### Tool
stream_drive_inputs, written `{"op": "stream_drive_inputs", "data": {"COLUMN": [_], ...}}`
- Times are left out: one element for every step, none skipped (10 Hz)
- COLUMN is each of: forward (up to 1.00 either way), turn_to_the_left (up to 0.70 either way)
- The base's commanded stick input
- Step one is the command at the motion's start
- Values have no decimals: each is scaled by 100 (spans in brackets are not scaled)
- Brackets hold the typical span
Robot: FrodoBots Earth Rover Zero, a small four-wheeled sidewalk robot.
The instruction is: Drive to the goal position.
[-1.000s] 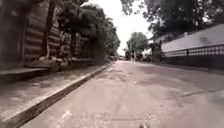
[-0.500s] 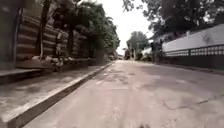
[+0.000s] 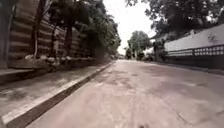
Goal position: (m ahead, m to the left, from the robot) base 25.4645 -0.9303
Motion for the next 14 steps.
{"op": "stream_drive_inputs", "data": {"forward": [70,70,70,70,70,70,70,70,70,70,70,70,70,70], "turn_to_the_left": [0,0,0,0,-6,-22,-23,-14,-6,0,0,0,0,0]}}
